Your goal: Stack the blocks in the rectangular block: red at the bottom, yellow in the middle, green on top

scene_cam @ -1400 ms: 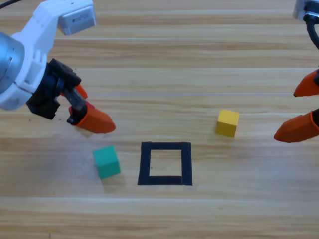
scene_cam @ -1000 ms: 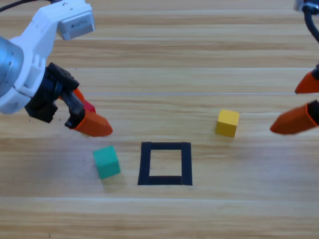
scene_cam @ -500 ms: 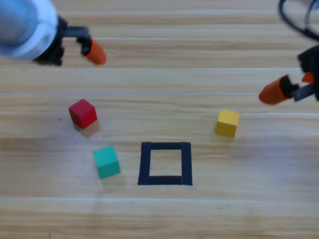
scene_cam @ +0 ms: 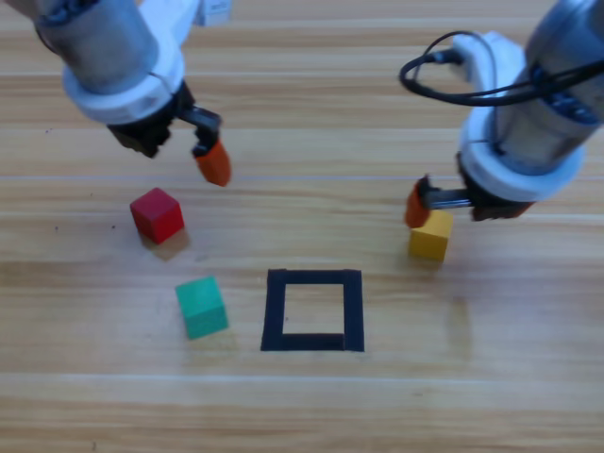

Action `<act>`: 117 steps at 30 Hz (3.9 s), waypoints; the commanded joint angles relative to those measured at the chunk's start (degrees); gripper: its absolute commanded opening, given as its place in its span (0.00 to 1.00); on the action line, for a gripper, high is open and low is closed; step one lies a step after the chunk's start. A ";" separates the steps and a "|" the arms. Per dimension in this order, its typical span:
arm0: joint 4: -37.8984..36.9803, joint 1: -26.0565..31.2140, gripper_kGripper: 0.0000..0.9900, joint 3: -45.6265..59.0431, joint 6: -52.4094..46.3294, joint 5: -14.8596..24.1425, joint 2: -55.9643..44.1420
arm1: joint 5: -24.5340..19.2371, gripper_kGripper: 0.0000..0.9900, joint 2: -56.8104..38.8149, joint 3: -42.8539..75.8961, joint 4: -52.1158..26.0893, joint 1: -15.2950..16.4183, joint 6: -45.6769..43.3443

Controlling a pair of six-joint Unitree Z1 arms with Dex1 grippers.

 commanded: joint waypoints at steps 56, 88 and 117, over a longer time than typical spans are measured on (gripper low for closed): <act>2.04 8.02 0.09 -5.08 8.82 4.57 18.95 | 7.70 0.00 -8.99 0.21 13.60 -3.30 2.58; 21.72 -20.28 0.06 -34.52 -45.85 3.43 26.86 | 12.89 0.00 -6.62 -0.14 16.23 -3.21 -9.28; 16.89 -20.37 0.06 -24.85 -49.81 3.69 28.45 | 13.68 0.00 -2.75 -1.81 16.23 -3.21 -9.81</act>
